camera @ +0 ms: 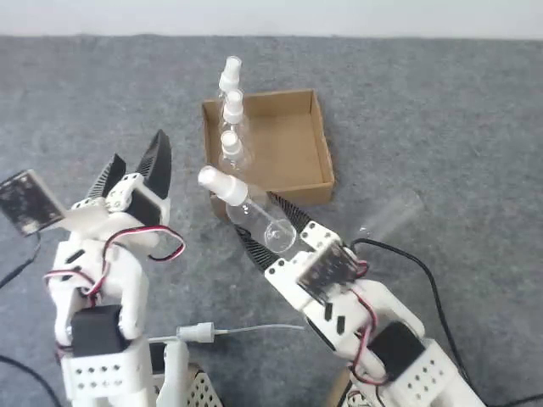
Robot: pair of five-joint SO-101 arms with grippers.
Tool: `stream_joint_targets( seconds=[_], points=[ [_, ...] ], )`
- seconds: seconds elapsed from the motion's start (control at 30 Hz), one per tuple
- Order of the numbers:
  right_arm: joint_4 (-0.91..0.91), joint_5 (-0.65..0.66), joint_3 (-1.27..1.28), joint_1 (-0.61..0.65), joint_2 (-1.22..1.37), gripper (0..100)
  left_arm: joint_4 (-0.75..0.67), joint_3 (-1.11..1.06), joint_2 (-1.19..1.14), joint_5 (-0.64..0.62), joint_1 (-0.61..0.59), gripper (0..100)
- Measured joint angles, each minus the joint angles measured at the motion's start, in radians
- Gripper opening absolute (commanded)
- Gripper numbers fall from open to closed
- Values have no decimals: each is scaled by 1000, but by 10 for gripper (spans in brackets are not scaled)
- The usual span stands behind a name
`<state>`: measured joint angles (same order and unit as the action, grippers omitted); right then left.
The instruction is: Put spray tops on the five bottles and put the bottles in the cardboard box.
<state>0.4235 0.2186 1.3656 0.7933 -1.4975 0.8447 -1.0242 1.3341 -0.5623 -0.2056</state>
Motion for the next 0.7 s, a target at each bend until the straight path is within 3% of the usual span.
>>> stream_joint_targets(
  seconds=[0.1,0.27,0.7],
  points=[
    [29,0,0,0,-92,7,-48,-49,0,0,8,246],
    [55,0,49,-3,-193,7,-58,-71,0,9,135,246],
    [55,-2,94,14,-224,7,-15,-66,9,215,405,246]
  ],
)
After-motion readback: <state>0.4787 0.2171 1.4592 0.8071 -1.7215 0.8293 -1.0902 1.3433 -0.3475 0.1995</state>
